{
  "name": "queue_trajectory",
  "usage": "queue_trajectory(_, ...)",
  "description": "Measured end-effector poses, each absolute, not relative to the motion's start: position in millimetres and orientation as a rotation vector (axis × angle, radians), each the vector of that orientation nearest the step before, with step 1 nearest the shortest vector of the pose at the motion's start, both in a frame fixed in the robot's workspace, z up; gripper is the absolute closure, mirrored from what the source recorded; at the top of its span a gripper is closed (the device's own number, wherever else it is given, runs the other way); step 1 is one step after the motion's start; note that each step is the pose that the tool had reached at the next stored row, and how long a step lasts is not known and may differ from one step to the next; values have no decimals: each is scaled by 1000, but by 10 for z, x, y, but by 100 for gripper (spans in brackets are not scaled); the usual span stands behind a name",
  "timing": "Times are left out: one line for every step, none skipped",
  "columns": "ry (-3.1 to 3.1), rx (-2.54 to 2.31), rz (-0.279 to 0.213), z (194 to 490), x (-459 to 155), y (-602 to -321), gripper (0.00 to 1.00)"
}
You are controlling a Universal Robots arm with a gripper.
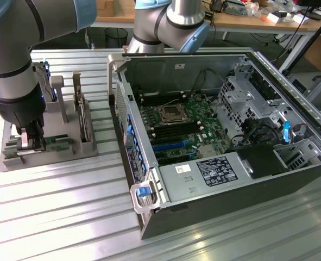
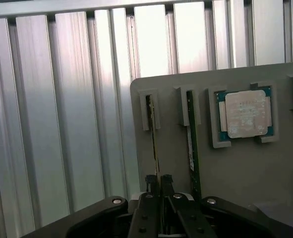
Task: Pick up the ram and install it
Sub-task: 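Pick up the ram and move it above insertion slot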
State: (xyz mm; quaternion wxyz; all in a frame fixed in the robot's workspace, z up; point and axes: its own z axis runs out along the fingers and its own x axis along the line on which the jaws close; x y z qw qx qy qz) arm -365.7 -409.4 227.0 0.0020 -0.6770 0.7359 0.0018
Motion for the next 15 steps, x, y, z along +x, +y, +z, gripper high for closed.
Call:
queue_trajectory(2309, -2124, 5, 2278, -3657, -4093, 86)
queue_trajectory(2309, -2124, 5, 2283, -3657, -4094, 86)
queue_trajectory(2309, -2124, 5, 2291, -3657, -4094, 86)
queue_trajectory(2309, -2124, 5, 2296, -3657, -4094, 86)
queue_trajectory(2309, -2124, 5, 2302, -3657, -4094, 86)
queue_trajectory(2309, -2124, 5, 2311, -3657, -4094, 86)
queue_trajectory(2309, -2124, 5, 2319, -3657, -4094, 86)
queue_trajectory(2309, -2124, 5, 2329, -3657, -4094, 86)
queue_trajectory(2309, -2124, 5, 2340, -3657, -4094, 86)
queue_trajectory(2309, -2124, 5, 2347, -3657, -4094, 86)
queue_trajectory(2309, -2124, 5, 2354, -3657, -4094, 86)
queue_trajectory(2309, -2124, 5, 2362, -3657, -4094, 86)
queue_trajectory(2309, -2124, 6, 2368, -3657, -4094, 86)
queue_trajectory(2309, -2124, 5, 2376, -3657, -4094, 86)
queue_trajectory(2309, -2124, 6, 2382, -3657, -4094, 86)
